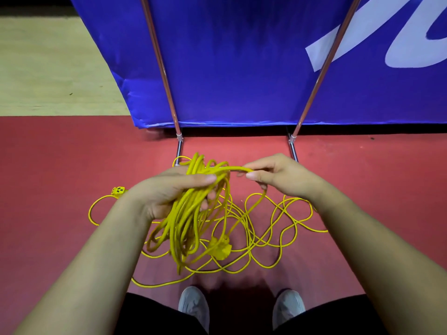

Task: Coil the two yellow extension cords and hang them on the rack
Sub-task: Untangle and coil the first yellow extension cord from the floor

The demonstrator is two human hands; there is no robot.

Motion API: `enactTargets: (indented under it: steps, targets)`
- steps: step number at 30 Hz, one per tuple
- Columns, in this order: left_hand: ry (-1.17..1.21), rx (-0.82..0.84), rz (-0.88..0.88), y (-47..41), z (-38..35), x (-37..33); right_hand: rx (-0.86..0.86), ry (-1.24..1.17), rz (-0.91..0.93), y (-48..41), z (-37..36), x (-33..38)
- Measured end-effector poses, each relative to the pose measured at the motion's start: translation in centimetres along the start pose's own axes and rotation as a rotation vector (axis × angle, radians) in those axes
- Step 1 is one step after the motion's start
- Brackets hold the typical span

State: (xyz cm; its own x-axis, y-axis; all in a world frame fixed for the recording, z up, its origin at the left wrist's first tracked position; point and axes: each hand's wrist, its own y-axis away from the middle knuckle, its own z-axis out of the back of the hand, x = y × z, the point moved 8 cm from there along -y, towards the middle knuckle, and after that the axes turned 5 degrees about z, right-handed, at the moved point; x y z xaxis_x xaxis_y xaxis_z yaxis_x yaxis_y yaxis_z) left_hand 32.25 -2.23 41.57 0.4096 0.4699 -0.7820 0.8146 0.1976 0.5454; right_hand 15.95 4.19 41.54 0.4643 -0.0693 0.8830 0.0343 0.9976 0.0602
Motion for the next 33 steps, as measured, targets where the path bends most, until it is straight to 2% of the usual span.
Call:
enactTargets:
  steps: [3, 6, 9, 11, 15, 19, 23, 27, 31, 33]
  targets:
    - [-0.079, 0.034, -0.021, -0.1, -0.8, 0.2, 0.021, 0.057, 0.067, -0.3, -1.6, 2.7]
    - [-0.098, 0.052, -0.051, -0.1, -1.1, 0.0, -0.063, 0.075, 0.034, -0.3, -1.4, 3.1]
    - [-0.213, 0.111, -0.077, 0.1, -2.0, 0.0, -0.008, 0.346, 0.018, -0.2, -1.2, 2.7]
    - [-0.277, 0.17, -0.077, 0.1, -2.8, 0.2, 0.025, 0.404, 0.094, -0.3, -2.1, 2.9]
    - [-0.269, 0.238, -0.062, 0.5, -3.3, 0.5, 0.037, 0.355, 0.259, -0.4, -3.8, 3.6]
    - [-0.292, 0.214, -0.1, 0.6, -2.8, -0.1, -0.035, 0.216, 0.159, -0.5, -3.0, 3.7]
    - [-0.256, 0.245, -0.1, 0.7, -2.6, -0.4, -0.017, 0.156, 0.257, -0.9, -3.1, 4.9]
    - [-0.267, 0.271, -0.081, 0.7, -2.8, -0.1, 0.093, -0.05, 0.058, -0.2, -4.4, 3.4]
    - [-0.336, 0.223, -0.105, 1.1, -2.4, -0.7, 0.03, -0.01, 0.044, -0.4, -4.0, 3.8]
    - [-0.413, 0.104, -0.159, 1.2, -1.3, -1.4, -0.037, 0.037, 0.026, -0.6, -3.0, 4.1]
